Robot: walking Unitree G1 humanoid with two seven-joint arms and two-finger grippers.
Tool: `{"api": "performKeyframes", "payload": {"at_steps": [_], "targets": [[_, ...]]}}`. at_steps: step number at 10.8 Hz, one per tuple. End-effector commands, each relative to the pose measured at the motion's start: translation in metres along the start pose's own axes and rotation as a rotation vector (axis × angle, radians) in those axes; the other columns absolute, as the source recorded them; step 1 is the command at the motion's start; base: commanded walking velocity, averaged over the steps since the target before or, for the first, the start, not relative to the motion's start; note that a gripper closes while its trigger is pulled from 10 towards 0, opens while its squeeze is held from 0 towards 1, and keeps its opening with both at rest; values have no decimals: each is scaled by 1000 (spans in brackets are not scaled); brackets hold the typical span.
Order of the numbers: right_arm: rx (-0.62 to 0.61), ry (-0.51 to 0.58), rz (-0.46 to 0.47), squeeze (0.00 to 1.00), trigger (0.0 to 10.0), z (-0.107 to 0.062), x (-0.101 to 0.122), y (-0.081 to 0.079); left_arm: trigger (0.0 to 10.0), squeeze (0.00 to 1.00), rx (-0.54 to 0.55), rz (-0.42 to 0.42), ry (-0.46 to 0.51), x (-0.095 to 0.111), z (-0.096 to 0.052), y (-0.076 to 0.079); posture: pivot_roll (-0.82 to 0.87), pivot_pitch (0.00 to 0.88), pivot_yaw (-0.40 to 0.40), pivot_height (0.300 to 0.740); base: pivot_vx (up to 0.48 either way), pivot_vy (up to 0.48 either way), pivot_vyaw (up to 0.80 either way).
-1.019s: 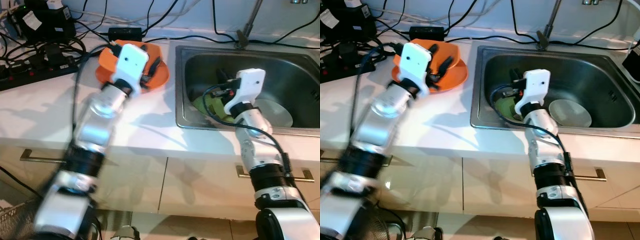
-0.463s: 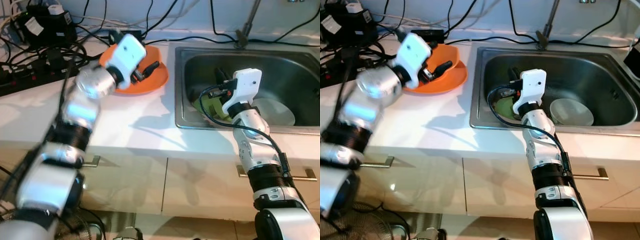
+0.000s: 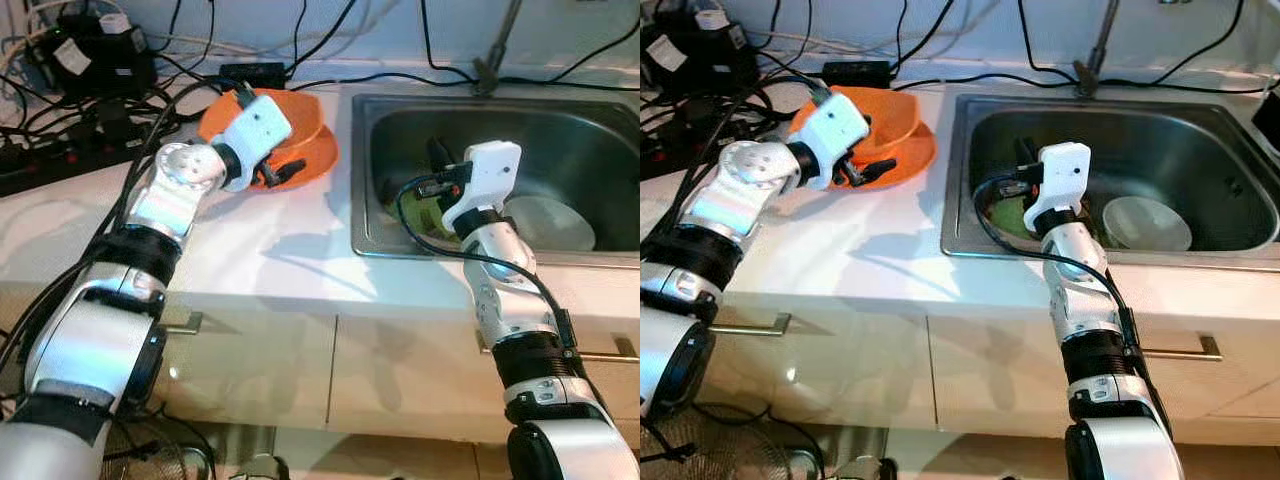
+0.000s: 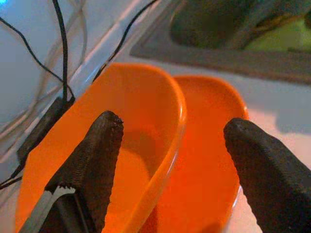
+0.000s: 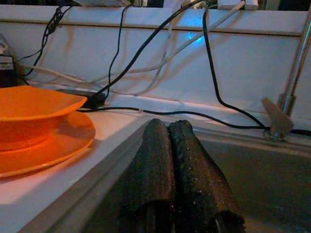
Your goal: Kitchen organization
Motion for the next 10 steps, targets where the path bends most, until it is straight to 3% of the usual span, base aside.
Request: {"api": "performKeyframes", "payload": {"at_steps": [1,7,10], "targets": [[4,12,-10,0,10000,-1,2,-1,10000,0,20,37,-6,3,1,-4,167,73,59,740,0,0,0],[2,-4,-16,0,10000,-7,-1,-1,10000,0,111,254,-172,1,15,-4,139,107,64,740,0,0,0],[-5,-5,-24,0,10000,-13,0,1,10000,0,119,317,-237,1,20,-2,113,140,72,740,0,0,0]]}}
Point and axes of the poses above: a point about 5 cm out from each wrist's last joint towards the gripper, its own z axis pointing out of the wrist towards the gripper, its own x axis along the axis of the wrist's last joint, y = z × x, the point moved 2 cm from there along z, pointing out of the wrist towards the gripper, and after that the axes turned 2 degrees about z, right-handed, at the moved point
